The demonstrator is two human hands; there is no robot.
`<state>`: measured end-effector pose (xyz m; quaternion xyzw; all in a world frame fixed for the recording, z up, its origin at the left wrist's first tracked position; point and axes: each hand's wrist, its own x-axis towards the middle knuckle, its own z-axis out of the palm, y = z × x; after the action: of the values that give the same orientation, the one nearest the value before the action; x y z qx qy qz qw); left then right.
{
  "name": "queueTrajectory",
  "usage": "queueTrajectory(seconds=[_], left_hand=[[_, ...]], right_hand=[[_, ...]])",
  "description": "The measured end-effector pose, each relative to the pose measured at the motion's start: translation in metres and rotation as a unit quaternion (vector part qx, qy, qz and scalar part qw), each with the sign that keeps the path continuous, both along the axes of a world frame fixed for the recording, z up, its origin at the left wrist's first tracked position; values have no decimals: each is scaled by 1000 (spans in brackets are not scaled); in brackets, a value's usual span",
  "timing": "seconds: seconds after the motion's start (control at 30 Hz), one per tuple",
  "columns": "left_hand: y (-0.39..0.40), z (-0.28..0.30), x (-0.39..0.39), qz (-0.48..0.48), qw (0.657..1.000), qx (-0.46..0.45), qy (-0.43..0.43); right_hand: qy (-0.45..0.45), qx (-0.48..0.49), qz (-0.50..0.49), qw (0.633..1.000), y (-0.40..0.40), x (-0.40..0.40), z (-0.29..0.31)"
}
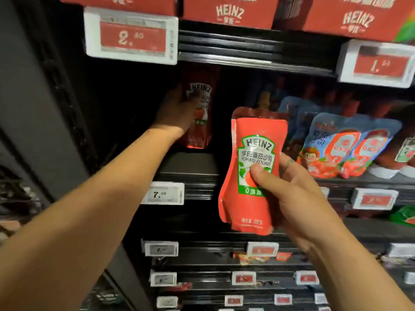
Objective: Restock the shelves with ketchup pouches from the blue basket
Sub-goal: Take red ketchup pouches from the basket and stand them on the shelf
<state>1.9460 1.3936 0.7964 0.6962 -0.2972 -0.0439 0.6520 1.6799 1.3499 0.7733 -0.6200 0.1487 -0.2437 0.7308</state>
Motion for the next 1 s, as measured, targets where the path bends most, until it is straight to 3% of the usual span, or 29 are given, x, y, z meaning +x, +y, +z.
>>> queueTrajectory(seconds=[0.13,0.3,0.5,0.63,0.87,1.0], left_hand=[[-13,-18,9,33,996,-80,-21],[-10,-37,18,-36,989,-132,-59],[-6,-44,28,-115,986,-56,-103],[-4,-44,33,-50,992,-51,-100],[-3,-46,41,31,996,-7,-86],[0,-45,41,76,991,16,-113]], right_hand=[[2,-5,7,1000,-8,9,-1],[7,-19,20,1000,-20,29,1],[35,16,-25,999,-32,61,15],[23,7,-71,997,-49,84,34],[51,-127,-128,982,-90,155,50],[43,-96,-161,981,-111,198,33]])
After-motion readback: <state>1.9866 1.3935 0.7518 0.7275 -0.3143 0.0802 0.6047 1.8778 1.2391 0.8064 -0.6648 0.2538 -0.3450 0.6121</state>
